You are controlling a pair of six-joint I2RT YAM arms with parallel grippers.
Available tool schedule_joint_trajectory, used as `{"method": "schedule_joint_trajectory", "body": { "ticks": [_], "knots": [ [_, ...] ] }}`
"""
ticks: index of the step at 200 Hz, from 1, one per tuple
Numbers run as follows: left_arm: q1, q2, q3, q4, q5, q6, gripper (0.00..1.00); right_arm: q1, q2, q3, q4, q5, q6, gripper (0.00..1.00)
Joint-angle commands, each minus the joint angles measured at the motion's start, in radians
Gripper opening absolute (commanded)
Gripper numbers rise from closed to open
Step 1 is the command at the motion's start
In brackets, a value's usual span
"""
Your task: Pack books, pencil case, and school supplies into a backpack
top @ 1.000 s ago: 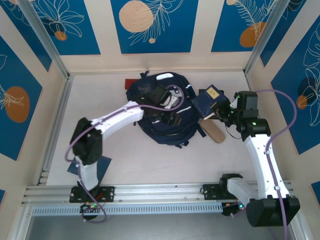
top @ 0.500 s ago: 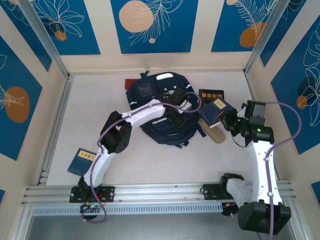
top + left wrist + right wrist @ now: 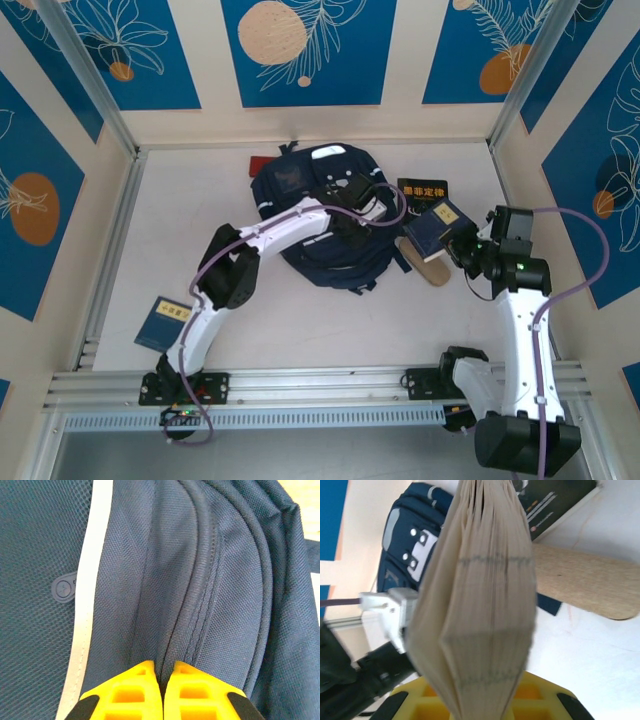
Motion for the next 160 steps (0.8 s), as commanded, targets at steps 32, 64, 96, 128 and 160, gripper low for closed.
{"method": "schedule_joint_trajectory", "body": {
  "ticks": [32, 64, 96, 128, 160],
  "knots": [
    [0.004, -0.242, 0.037, 0.044, -0.076, -0.046, 0.00, -0.005, -0.067, 0.042, -0.060, -0.021, -0.041, 0.05],
    [0.007, -0.292, 0.064, 0.100, -0.162, -0.110, 0.00, 0.023, -0.073, 0.031, -0.032, -0.093, -0.011, 0.05],
    [0.009, -0.296, 0.113, 0.126, -0.162, -0.136, 0.00, 0.091, -0.047, -0.029, 0.092, -0.216, 0.062, 0.05],
    [0.009, -0.290, 0.146, 0.116, -0.136, -0.156, 0.00, 0.195, -0.001, -0.141, 0.341, -0.277, 0.172, 0.05],
    [0.009, -0.292, 0.156, 0.112, -0.128, -0.169, 0.00, 0.290, 0.141, -0.241, 0.731, -0.289, 0.281, 0.08]
  ]
}}
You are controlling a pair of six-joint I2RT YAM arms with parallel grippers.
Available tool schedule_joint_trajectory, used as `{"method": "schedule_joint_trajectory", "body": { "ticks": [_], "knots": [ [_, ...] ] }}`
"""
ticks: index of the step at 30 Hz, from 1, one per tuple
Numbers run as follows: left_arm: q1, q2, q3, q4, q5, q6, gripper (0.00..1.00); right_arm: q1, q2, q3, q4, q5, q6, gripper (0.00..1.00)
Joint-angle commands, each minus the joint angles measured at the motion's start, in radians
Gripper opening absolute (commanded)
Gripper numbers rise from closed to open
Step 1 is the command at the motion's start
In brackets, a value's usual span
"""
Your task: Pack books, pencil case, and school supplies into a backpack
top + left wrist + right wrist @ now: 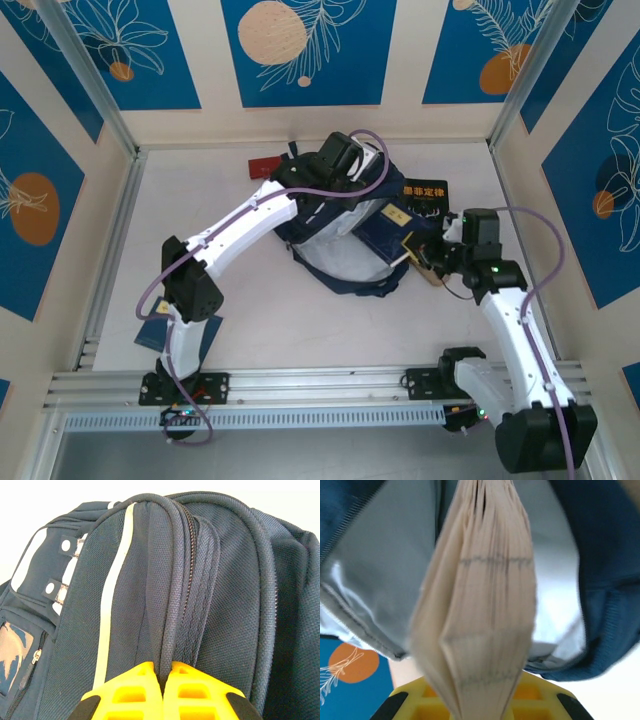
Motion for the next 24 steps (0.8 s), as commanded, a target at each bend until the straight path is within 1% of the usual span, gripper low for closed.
{"method": "schedule_joint_trajectory", "body": {
  "ticks": [1, 2, 4, 9, 11, 14, 18, 21, 24],
  "knots": [
    [0.003, -0.046, 0.074, 0.094, 0.003, -0.030, 0.00, 0.057, 0.101, -0.052, 0.405, -0.072, 0.122, 0.08],
    [0.003, -0.047, 0.078, 0.091, 0.004, -0.033, 0.00, 0.069, 0.147, -0.060, 0.483, -0.082, 0.144, 0.08],
    [0.003, -0.047, 0.083, 0.081, 0.002, -0.042, 0.00, 0.100, 0.231, -0.066, 0.605, -0.059, 0.172, 0.08],
    [0.011, -0.053, 0.093, 0.066, 0.007, -0.065, 0.00, 0.157, 0.430, -0.043, 0.777, 0.052, 0.215, 0.08],
    [0.015, -0.054, 0.097, 0.062, 0.022, -0.077, 0.00, 0.176, 0.522, -0.018, 0.865, 0.073, 0.223, 0.08],
    [0.021, -0.053, 0.100, 0.056, 0.032, -0.090, 0.00, 0.204, 0.665, 0.067, 0.888, 0.090, 0.232, 0.08],
    [0.038, -0.050, 0.098, 0.049, 0.061, -0.124, 0.00, 0.236, 0.835, 0.149, 0.928, 0.149, 0.273, 0.09],
    [0.046, -0.048, 0.098, 0.044, 0.078, -0.135, 0.00, 0.244, 0.930, 0.202, 0.964, 0.146, 0.307, 0.17],
    [0.054, -0.044, 0.098, 0.042, 0.092, -0.149, 0.00, 0.252, 0.972, 0.238, 0.968, 0.122, 0.314, 0.32]
  ]
}}
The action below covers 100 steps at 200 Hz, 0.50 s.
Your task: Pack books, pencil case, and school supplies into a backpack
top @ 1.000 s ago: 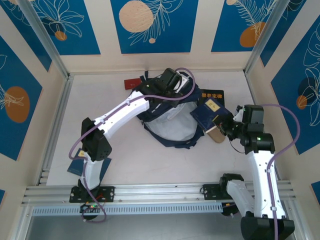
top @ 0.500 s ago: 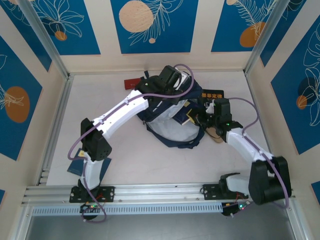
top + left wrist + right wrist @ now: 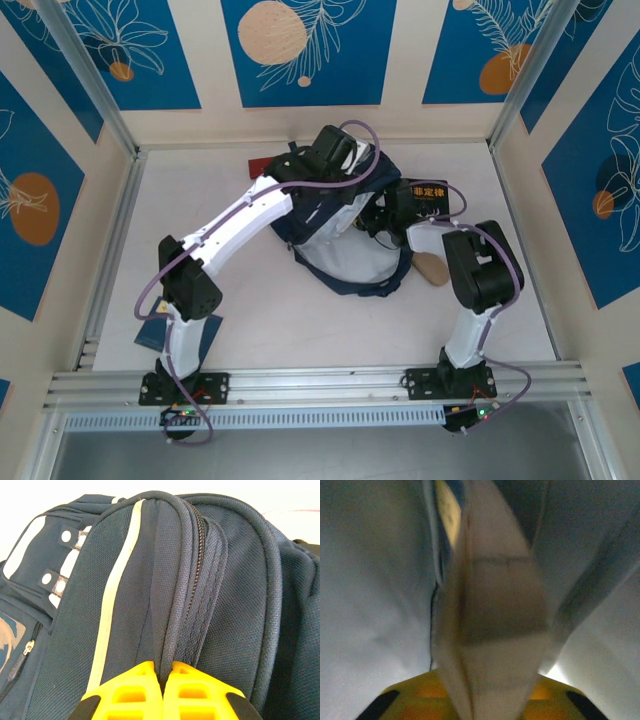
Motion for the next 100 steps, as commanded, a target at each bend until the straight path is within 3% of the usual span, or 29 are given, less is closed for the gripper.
{"method": "schedule_joint_trajectory", "body": {
  "ticks": [1, 18, 36, 73, 100],
  "knots": [
    [0.017, -0.042, 0.066, 0.071, 0.035, -0.046, 0.00, 0.008, 0.022, 0.042, 0.046, 0.000, 0.025, 0.39],
    [0.025, -0.039, 0.065, 0.064, 0.038, -0.053, 0.00, 0.004, -0.022, 0.003, 0.011, 0.016, 0.017, 0.56],
    [0.032, -0.036, 0.063, 0.063, 0.044, -0.058, 0.00, -0.008, -0.097, -0.059, -0.026, 0.000, 0.002, 0.62],
    [0.042, -0.025, 0.056, 0.047, 0.056, -0.061, 0.00, -0.034, -0.278, -0.177, -0.231, -0.103, -0.110, 0.57],
    [0.048, -0.026, 0.017, 0.054, 0.073, -0.079, 0.00, -0.036, -0.478, -0.261, -0.470, -0.021, -0.197, 0.50]
  ]
}}
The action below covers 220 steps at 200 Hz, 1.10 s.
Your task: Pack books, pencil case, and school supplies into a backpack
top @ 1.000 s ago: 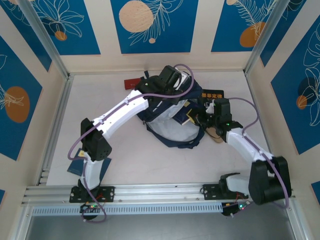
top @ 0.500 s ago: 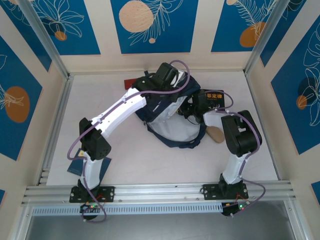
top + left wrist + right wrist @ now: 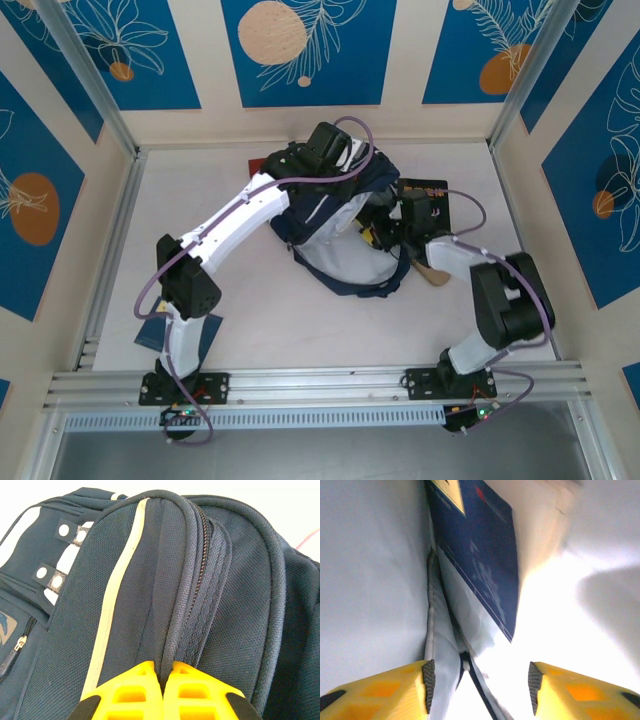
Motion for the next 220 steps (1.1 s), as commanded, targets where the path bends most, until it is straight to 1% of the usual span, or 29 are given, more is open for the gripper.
{"method": "schedule_joint_trajectory", "body": {
  "ticks": [1, 22, 27, 31, 40, 61, 70, 80, 88, 104, 125, 145, 154, 186, 201, 220],
  "knots": [
    [0.020, -0.027, 0.016, 0.059, 0.017, -0.039, 0.00, -0.004, -0.166, -0.067, -0.272, 0.040, -0.114, 0.50],
    [0.026, -0.037, -0.024, 0.058, 0.017, -0.087, 0.00, -0.020, -0.332, -0.103, -0.452, 0.124, -0.144, 0.49],
    [0.028, -0.038, -0.029, 0.052, 0.013, -0.103, 0.01, -0.028, -0.381, -0.101, -0.534, 0.151, -0.149, 0.48],
    [0.030, -0.042, -0.034, 0.048, 0.014, -0.119, 0.04, -0.032, -0.415, -0.099, -0.582, 0.171, -0.154, 0.48],
    [0.033, -0.050, -0.050, 0.048, 0.019, -0.143, 0.15, -0.043, -0.474, -0.091, -0.668, 0.208, -0.167, 0.49],
    [0.036, -0.082, -0.111, 0.054, 0.034, -0.180, 0.31, -0.072, -0.605, -0.047, -0.843, 0.288, -0.217, 0.52],
    [0.038, -0.101, -0.141, 0.054, 0.035, -0.201, 0.40, -0.075, -0.640, -0.019, -0.892, 0.323, -0.232, 0.56],
    [0.044, -0.126, -0.185, 0.060, 0.039, -0.220, 0.50, -0.076, -0.666, 0.018, -0.951, 0.359, -0.246, 0.64],
    [0.050, -0.152, -0.227, 0.070, 0.032, -0.231, 0.56, -0.075, -0.678, 0.042, -0.976, 0.371, -0.252, 0.68],
    [0.059, -0.210, -0.330, 0.095, -0.017, -0.250, 0.65, -0.076, -0.679, 0.075, -0.973, 0.347, -0.266, 0.77],
    [0.090, -0.298, -0.494, 0.125, -0.066, -0.284, 0.71, -0.068, -0.638, 0.101, -0.934, 0.285, -0.282, 0.82],
    [0.136, -0.396, -0.671, 0.123, -0.116, -0.321, 0.75, -0.027, -0.580, 0.132, -0.917, 0.281, -0.296, 0.85],
    [0.165, -0.445, -0.764, 0.120, -0.137, -0.340, 0.77, 0.001, -0.550, 0.143, -0.913, 0.290, -0.301, 0.86],
    [0.293, -0.632, -1.067, 0.072, -0.237, -0.411, 0.89, 0.095, -0.453, 0.180, -0.887, 0.315, -0.301, 0.88],
    [0.362, -0.710, -1.188, 0.036, -0.266, -0.442, 0.93, 0.130, -0.410, 0.193, -0.873, 0.318, -0.295, 0.89],
    [0.445, -0.792, -1.308, -0.016, -0.275, -0.496, 0.96, 0.171, -0.361, 0.214, -0.860, 0.324, -0.287, 0.89]
  ]
}}
